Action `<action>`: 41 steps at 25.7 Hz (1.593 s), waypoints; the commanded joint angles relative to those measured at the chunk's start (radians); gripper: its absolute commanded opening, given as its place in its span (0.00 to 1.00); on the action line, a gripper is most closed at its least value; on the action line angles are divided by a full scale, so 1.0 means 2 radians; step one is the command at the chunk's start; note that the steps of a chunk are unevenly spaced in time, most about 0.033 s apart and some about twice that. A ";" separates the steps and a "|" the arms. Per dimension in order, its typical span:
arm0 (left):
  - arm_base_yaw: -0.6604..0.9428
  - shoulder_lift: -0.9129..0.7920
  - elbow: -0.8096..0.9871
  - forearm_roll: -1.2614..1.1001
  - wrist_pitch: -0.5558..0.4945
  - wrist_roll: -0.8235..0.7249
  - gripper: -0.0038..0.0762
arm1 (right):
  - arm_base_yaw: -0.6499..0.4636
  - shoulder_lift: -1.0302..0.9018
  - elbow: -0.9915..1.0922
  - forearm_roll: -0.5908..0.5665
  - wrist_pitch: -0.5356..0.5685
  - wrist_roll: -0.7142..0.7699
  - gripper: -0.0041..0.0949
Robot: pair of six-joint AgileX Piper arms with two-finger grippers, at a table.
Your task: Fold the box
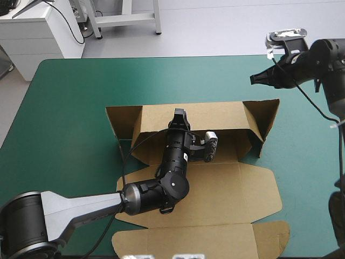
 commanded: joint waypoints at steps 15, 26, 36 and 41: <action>-0.005 -0.022 -0.009 0.038 0.004 -0.001 0.04 | -0.006 0.073 0.016 0.041 0.000 -0.002 0.02; -0.005 -0.022 -0.009 0.038 0.007 -0.003 0.04 | -0.095 -0.044 0.176 0.153 0.000 -0.095 0.02; -0.005 -0.022 -0.009 0.038 0.007 -0.003 0.04 | -0.119 -0.084 0.278 0.230 -0.022 -0.155 0.02; -0.005 -0.022 -0.009 0.038 0.008 -0.003 0.04 | -0.119 -0.131 0.351 0.233 -0.067 -0.168 0.02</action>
